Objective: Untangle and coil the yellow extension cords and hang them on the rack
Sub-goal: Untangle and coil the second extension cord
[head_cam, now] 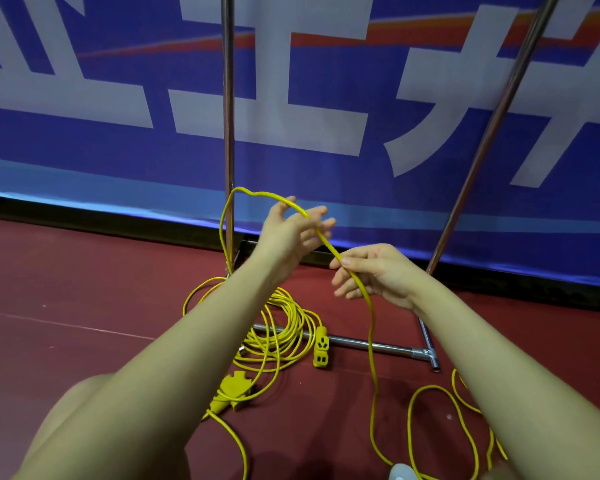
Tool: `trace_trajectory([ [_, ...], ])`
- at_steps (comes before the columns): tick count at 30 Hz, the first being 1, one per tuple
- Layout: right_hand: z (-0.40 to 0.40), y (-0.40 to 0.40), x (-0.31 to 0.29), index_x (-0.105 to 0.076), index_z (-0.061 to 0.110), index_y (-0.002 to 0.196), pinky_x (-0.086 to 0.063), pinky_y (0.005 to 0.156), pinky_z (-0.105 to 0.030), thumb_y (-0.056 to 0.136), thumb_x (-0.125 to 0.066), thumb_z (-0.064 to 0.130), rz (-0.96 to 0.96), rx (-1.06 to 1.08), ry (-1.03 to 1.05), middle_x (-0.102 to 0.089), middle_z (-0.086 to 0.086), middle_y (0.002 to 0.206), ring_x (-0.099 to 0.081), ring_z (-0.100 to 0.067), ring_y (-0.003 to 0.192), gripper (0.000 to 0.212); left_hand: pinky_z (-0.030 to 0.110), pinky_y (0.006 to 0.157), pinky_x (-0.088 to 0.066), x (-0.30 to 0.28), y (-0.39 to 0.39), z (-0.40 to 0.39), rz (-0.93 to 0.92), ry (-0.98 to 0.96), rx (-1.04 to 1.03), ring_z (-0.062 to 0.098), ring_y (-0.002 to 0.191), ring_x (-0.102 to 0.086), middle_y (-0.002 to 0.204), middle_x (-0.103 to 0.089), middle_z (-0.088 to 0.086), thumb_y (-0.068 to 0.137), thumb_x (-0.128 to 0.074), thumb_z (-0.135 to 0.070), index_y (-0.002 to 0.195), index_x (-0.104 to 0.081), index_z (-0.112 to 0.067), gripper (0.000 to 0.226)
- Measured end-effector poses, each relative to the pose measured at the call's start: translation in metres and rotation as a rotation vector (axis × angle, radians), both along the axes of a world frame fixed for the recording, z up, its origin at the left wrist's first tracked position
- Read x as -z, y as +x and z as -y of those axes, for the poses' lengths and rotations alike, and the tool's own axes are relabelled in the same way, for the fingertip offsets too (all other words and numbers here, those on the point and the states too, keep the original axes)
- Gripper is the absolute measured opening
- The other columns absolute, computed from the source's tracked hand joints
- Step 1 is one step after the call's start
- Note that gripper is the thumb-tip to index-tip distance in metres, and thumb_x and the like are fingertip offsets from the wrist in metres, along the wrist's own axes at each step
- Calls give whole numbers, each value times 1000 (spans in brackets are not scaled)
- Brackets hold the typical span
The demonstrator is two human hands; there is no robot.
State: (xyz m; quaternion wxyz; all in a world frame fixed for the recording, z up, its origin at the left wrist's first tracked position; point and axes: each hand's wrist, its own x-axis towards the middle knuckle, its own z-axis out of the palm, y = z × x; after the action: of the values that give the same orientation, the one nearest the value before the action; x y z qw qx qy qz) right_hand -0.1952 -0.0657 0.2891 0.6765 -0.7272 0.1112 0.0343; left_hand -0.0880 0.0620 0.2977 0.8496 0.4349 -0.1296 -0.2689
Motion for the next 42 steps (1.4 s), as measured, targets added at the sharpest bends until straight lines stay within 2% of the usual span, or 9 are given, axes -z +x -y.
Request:
trace_trajectory([
  [4,-3,2,-3,-62,2,97,-56,58,-24,96,-46,10,38,-4,69,-71,-8,72,-70,-20,65,18,30,72,-57,1,-14,7,122,51,29,21,76,-69,97,-64,11,90,-45,16,129,-35,-8,47],
  [9,-1,1,-2,-63,-1,100,-57,70,-28,96,-45,13,-10,-73,37,-72,-13,81,-71,-23,74,22,32,76,-56,3,1,3,14,-20,-98,27,86,-67,105,-63,14,91,-41,17,133,-33,-9,50],
  [13,6,-4,5,-65,0,93,-56,68,-27,94,-51,13,-83,-65,-34,-71,-12,77,-70,-22,69,19,34,82,-53,2,15,-4,-42,-41,-188,33,98,-62,115,-57,19,91,-41,17,141,-26,-3,55],
  [18,13,-4,0,-66,6,81,-47,58,-23,94,-54,15,-22,27,-211,-66,-3,63,-62,-11,52,20,39,87,-52,-4,32,-15,-79,-80,-177,27,90,-66,104,-62,15,92,-45,11,140,-25,-6,55],
  [21,11,0,-1,-66,5,82,-45,59,-24,94,-54,16,30,60,-210,-67,-2,62,-60,-11,51,20,39,84,-52,-5,13,-8,-58,-19,-51,22,78,-69,102,-63,13,89,-53,9,132,-29,-10,53],
  [24,3,3,-1,-66,6,83,-46,58,-23,94,-54,15,62,43,-180,-68,-3,63,-60,-11,51,19,34,79,-56,-1,-11,4,14,-4,24,25,83,-68,105,-63,15,87,-52,15,126,-32,-9,50],
  [30,1,1,-5,-66,3,84,-45,52,-21,95,-48,19,43,8,-40,-64,-6,60,-58,-14,46,26,29,73,-58,0,-9,6,-46,-127,-73,25,84,-68,105,-62,14,91,-44,14,129,-34,-6,44],
  [36,6,-5,0,-65,4,85,-48,53,-22,96,-45,19,-41,-15,-58,-64,-7,61,-62,-17,51,28,31,74,-58,-7,21,-11,-173,-265,-237,26,87,-66,116,-57,21,93,-45,12,140,-24,-2,54],
  [42,-2,-1,3,-65,6,86,-50,50,-19,95,-49,18,-16,55,-74,-66,-6,62,-65,-15,52,22,35,77,-56,-6,-1,-6,-130,-116,-56,23,77,-69,100,-64,15,86,-56,11,140,-21,-10,68],
])
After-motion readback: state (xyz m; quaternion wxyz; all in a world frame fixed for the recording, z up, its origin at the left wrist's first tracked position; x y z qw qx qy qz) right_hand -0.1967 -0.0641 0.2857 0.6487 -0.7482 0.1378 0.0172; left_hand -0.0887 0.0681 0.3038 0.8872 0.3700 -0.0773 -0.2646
